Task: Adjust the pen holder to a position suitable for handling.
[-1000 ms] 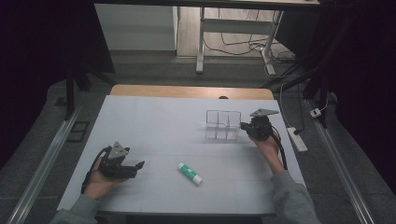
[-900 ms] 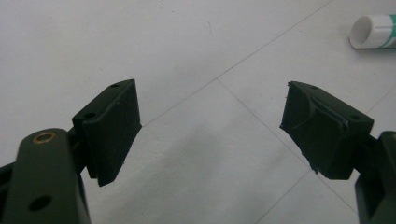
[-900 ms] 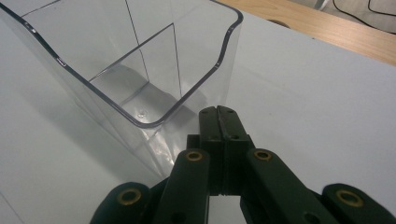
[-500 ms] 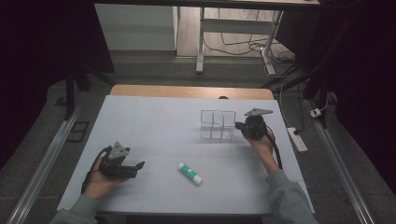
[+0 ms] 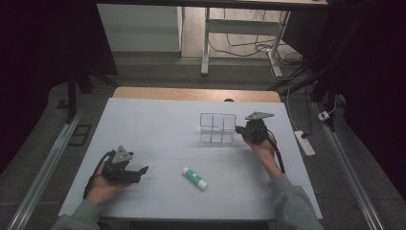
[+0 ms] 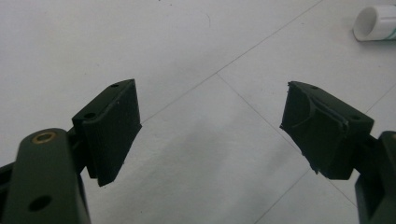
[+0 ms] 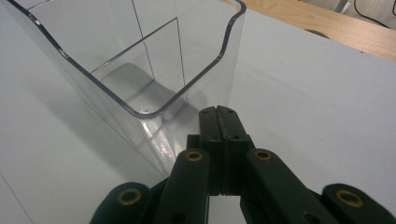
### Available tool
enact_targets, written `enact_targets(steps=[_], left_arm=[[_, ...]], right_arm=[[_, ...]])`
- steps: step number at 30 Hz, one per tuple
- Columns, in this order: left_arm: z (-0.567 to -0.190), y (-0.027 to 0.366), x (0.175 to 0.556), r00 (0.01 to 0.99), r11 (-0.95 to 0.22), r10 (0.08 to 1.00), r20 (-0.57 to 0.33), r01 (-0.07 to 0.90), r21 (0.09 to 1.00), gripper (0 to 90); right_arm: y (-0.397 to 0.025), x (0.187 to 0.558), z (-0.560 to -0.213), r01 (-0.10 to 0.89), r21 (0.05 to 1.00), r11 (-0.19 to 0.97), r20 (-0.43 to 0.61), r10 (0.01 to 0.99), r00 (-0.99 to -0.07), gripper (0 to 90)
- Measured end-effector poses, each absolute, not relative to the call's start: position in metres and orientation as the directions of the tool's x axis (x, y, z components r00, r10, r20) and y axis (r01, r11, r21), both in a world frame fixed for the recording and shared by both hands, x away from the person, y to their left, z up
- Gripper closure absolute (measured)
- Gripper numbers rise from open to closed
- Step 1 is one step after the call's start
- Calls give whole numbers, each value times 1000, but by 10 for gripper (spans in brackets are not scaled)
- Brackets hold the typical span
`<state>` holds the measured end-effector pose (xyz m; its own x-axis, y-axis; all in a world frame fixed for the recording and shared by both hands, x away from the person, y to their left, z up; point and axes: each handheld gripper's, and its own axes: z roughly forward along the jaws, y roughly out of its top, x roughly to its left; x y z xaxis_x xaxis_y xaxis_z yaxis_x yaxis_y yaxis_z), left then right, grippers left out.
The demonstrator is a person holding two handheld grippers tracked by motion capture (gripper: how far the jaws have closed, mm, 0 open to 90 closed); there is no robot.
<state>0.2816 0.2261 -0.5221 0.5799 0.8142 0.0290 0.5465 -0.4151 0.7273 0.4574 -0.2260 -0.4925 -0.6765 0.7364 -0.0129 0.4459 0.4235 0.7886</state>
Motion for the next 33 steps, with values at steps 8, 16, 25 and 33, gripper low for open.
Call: enact_targets(steps=[8, 16, 25, 33], left_arm=[[-522, 225, 281, 579, -414, 815, 28, 549, 726, 195], [-523, 225, 282, 581, -417, 813, 27, 550, 724, 195], [-523, 224, 282, 585, -421, 811, 28, 549, 722, 195], [-523, 223, 282, 586, -425, 810, 31, 549, 719, 194]], right_arm=[[-219, 456, -494, 439, 786, 435, -16, 724, -689, 892], [-209, 453, -495, 428, 789, 442, -15, 709, -705, 892], [-202, 454, -497, 417, 791, 447, -23, 703, -710, 892], [-188, 457, -493, 407, 797, 446, -20, 693, -720, 892]])
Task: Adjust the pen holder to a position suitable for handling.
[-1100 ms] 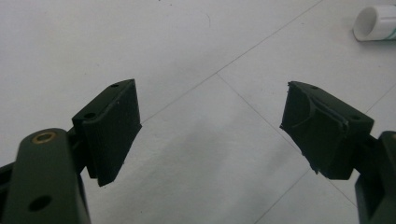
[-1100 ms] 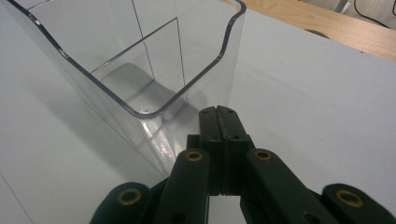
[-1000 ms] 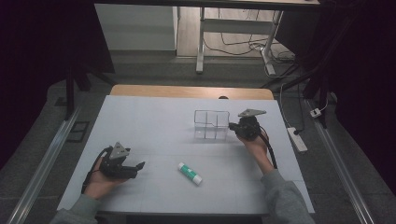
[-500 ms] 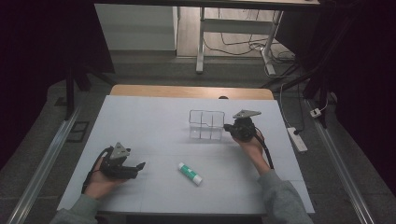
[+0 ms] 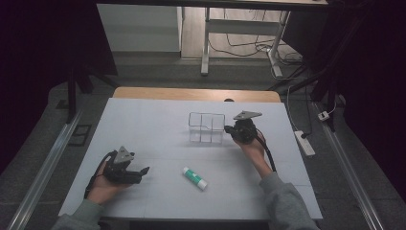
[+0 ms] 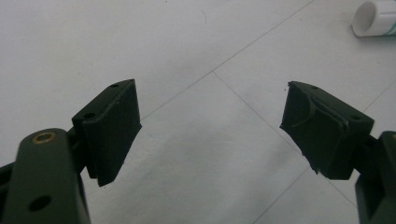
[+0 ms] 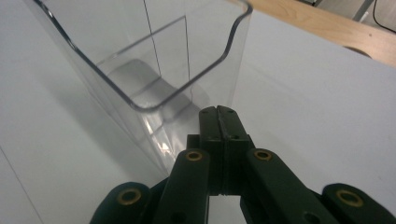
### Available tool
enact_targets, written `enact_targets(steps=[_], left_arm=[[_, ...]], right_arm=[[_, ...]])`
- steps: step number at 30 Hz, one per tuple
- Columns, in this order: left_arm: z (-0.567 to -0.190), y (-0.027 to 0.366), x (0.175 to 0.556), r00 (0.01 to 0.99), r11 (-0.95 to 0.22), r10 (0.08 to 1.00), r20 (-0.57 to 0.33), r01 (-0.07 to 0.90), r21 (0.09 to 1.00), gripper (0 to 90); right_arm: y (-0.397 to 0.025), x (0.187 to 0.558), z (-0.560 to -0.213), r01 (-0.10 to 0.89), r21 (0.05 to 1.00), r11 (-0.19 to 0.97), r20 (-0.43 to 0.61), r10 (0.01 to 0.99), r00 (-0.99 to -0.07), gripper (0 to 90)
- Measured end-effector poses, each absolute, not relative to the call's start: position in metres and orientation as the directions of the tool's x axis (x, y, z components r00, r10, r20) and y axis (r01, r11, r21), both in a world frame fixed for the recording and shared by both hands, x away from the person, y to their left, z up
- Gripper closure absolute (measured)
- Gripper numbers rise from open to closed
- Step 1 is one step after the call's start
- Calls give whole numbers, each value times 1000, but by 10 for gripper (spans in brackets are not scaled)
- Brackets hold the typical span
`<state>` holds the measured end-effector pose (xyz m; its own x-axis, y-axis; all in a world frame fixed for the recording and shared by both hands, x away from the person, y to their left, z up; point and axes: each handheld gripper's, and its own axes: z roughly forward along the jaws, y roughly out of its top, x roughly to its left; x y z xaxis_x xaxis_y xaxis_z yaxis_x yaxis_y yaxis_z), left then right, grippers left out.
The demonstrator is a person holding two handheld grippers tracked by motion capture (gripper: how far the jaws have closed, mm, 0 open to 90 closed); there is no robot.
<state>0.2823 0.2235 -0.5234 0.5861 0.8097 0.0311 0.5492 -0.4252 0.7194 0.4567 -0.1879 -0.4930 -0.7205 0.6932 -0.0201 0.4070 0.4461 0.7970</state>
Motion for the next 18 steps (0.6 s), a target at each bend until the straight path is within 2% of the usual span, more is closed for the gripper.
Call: enact_targets(steps=[18], left_arm=[[-524, 223, 282, 588, -427, 809, 29, 551, 717, 195]], right_arm=[[-177, 461, -500, 407, 798, 446, -8, 682, -731, 891]])
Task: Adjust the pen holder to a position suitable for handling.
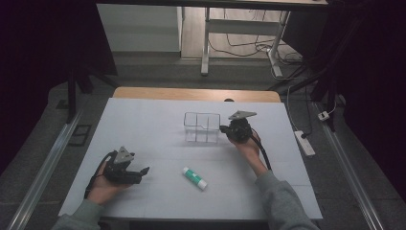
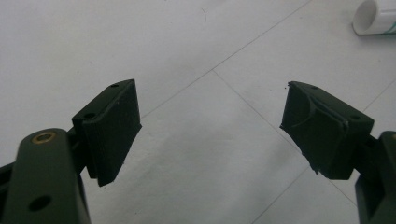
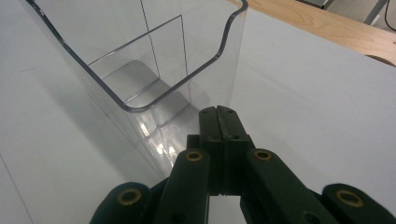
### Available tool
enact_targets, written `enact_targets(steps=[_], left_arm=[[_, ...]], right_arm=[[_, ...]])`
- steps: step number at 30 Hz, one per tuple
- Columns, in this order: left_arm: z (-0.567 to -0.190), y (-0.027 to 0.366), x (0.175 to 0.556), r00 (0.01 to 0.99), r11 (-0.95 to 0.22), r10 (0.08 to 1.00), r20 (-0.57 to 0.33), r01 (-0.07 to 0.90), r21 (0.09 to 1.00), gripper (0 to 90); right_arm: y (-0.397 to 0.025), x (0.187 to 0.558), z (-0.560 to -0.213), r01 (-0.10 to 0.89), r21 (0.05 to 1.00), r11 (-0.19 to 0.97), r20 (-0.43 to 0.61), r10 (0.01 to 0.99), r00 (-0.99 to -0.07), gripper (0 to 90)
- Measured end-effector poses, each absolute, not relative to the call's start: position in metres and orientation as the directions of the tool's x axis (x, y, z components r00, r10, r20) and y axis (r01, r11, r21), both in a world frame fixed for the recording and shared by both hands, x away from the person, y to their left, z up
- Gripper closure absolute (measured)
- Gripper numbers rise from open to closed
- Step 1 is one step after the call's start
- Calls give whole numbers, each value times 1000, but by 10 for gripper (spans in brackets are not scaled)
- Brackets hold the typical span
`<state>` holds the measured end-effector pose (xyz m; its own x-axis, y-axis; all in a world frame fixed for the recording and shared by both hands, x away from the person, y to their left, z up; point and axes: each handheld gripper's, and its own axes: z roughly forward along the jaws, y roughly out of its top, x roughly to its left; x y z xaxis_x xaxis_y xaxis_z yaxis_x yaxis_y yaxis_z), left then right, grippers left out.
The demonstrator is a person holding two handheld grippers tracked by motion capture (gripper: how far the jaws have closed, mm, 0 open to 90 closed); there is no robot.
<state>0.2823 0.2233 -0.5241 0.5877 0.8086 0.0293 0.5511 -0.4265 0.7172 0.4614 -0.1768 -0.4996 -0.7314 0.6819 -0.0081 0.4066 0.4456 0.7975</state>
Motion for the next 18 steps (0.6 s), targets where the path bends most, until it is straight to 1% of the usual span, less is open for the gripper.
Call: enact_targets(steps=[4, 13, 15, 16, 17, 18], left_arm=[[-523, 224, 281, 588, -425, 808, 30, 548, 721, 194], [-524, 226, 281, 585, -420, 810, 28, 546, 725, 195], [-524, 226, 281, 586, -418, 810, 28, 545, 727, 195], [-524, 226, 281, 584, -418, 811, 29, 544, 727, 196], [-523, 226, 281, 584, -418, 811, 29, 544, 727, 196], [-523, 226, 280, 584, -419, 811, 30, 544, 727, 196]], right_arm=[[-182, 458, -494, 392, 806, 443, -28, 691, -722, 891], [-198, 444, -480, 374, 826, 422, -26, 691, -723, 889], [-200, 439, -478, 365, 829, 423, -32, 688, -725, 823], [-204, 433, -477, 360, 837, 412, -25, 686, -727, 755], [-204, 433, -477, 360, 837, 412, -25, 686, -727, 755], [-209, 428, -476, 354, 839, 412, -27, 682, -731, 687]])
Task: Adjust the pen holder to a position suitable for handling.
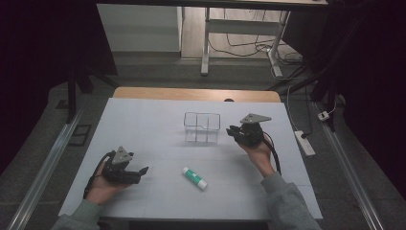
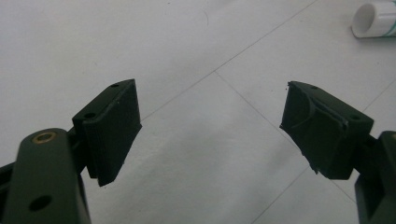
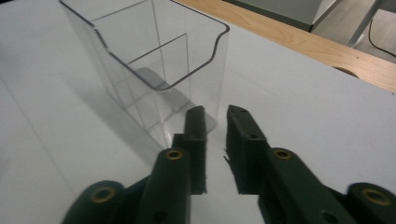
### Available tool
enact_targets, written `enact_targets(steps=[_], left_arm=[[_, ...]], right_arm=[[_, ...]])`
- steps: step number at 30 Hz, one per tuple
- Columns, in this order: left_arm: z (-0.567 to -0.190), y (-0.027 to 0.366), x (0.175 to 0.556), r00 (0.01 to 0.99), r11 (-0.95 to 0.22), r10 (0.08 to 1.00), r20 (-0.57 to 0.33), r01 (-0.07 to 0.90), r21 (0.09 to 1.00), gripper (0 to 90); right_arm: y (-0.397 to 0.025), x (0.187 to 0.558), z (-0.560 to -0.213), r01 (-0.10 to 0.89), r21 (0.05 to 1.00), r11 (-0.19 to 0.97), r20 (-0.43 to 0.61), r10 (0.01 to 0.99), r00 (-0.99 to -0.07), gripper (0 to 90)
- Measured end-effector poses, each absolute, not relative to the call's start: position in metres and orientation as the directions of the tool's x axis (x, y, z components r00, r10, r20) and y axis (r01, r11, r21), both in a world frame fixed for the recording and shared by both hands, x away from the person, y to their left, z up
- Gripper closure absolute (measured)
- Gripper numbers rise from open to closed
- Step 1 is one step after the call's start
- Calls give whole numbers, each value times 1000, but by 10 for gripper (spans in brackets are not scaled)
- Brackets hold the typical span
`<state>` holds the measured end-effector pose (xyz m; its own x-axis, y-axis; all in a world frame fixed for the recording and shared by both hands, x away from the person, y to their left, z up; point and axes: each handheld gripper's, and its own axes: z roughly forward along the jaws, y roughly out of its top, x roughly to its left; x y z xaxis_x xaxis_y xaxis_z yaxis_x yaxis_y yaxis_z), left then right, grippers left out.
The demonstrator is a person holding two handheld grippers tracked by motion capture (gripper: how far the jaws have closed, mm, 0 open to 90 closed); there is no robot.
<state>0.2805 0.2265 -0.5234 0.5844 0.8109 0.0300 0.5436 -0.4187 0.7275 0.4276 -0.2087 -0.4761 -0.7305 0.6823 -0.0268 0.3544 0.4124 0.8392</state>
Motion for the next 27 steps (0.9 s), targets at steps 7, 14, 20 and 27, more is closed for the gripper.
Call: enact_targets(steps=[7, 14, 20, 27], left_arm=[[-523, 226, 280, 586, -417, 810, 30, 539, 732, 196], [-522, 226, 278, 588, -416, 808, 32, 532, 737, 196], [-522, 226, 278, 589, -417, 808, 33, 530, 739, 196], [-522, 225, 277, 591, -420, 806, 35, 530, 737, 195]], right_arm=[[-222, 410, -474, 356, 849, 391, -17, 693, -720, 538], [-228, 385, -472, 339, 848, 406, -24, 670, -742, 427], [-233, 358, -469, 305, 856, 418, -40, 642, -766, 379], [-234, 342, -471, 297, 855, 425, -29, 612, -790, 374]])
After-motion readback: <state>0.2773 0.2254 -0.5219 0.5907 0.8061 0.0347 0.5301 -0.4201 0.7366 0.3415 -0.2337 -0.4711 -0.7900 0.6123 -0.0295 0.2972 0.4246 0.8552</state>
